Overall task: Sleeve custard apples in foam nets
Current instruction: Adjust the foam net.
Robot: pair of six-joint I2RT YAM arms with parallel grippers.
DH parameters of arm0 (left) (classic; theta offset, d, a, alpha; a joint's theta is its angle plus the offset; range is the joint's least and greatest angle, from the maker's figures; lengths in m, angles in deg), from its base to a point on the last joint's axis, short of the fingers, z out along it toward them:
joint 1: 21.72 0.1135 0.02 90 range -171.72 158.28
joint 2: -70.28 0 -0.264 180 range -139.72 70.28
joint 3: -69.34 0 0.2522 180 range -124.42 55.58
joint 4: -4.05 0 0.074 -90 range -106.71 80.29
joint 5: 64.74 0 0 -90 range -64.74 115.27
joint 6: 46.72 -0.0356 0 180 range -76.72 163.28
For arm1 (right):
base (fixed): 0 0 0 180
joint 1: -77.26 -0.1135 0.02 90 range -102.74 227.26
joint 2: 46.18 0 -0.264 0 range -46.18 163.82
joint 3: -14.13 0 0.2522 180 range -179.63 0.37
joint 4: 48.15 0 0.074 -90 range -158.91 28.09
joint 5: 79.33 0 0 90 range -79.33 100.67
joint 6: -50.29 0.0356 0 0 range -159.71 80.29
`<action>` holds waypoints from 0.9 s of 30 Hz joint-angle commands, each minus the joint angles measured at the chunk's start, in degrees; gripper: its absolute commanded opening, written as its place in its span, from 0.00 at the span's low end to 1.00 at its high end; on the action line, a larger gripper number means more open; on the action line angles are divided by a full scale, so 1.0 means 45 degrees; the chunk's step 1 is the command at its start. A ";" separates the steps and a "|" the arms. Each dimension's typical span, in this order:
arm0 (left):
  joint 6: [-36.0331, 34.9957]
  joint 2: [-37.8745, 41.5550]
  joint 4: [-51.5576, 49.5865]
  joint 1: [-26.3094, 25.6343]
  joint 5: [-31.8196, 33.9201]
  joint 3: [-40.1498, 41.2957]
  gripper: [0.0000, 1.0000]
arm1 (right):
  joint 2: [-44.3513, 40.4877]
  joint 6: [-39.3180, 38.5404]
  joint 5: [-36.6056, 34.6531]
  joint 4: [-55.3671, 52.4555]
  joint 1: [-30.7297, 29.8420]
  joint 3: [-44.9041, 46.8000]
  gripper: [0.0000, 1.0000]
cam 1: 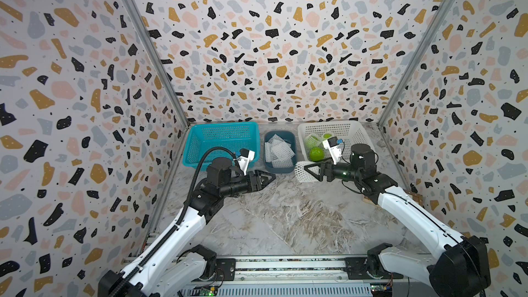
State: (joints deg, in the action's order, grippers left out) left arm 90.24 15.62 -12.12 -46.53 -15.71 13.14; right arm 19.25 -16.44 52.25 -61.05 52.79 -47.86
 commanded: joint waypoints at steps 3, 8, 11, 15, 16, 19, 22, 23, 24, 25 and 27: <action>0.1290 -0.0359 0.2874 -0.0393 -0.1189 0.0250 0.61 | -0.0670 0.0584 0.1708 0.2222 -0.0974 0.0572 0.84; 0.1518 -0.0768 0.3547 -0.1044 -0.1226 0.0193 0.59 | -0.0690 0.0597 0.1899 0.2865 -0.1740 0.0703 0.84; 0.1732 -0.0938 0.4002 -0.1256 -0.1313 0.0248 0.56 | -0.0606 0.0752 0.1897 0.3113 -0.1831 0.0707 0.84; 0.2227 -0.0994 0.4864 -0.1469 -0.1404 0.0408 0.50 | -0.0557 0.0872 0.1992 0.3398 -0.1949 0.0747 0.84; 0.2293 -0.1016 0.5007 -0.1551 -0.1440 0.0426 0.47 | -0.0567 0.0884 0.1999 0.3469 -0.1998 0.0737 0.84; 0.2609 -0.1159 0.5539 -0.1738 -0.1670 0.0436 0.41 | -0.0499 0.0906 0.1877 0.3563 -0.2119 0.0750 0.84; 0.3042 -0.1233 0.6287 -0.1833 -0.1735 0.0560 0.35 | -0.0469 0.0962 0.1917 0.3747 -0.2132 0.0789 0.84; 0.3124 -0.1282 0.6403 -0.1847 -0.1751 0.0580 0.30 | -0.0440 0.0949 0.1962 0.3792 -0.2141 0.0795 0.84; 0.3186 -0.1311 0.6514 -0.1848 -0.1810 0.0582 0.24 | -0.0438 0.0918 0.1976 0.3793 -0.2175 0.0795 0.84; 0.3253 -0.1332 0.6598 -0.1848 -0.1842 0.0592 0.17 | -0.0465 0.0899 0.1982 0.3767 -0.2189 0.0795 0.84; 0.3430 -0.1361 0.6942 -0.1848 -0.1866 0.0658 0.06 | -0.0461 0.0784 0.1930 0.3660 -0.2184 0.0777 0.84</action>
State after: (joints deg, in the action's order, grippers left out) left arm 104.04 9.50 12.84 -54.62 -22.53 15.50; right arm 17.61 -12.64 60.34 -45.81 43.19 -44.54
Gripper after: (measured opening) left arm 0.087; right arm 0.840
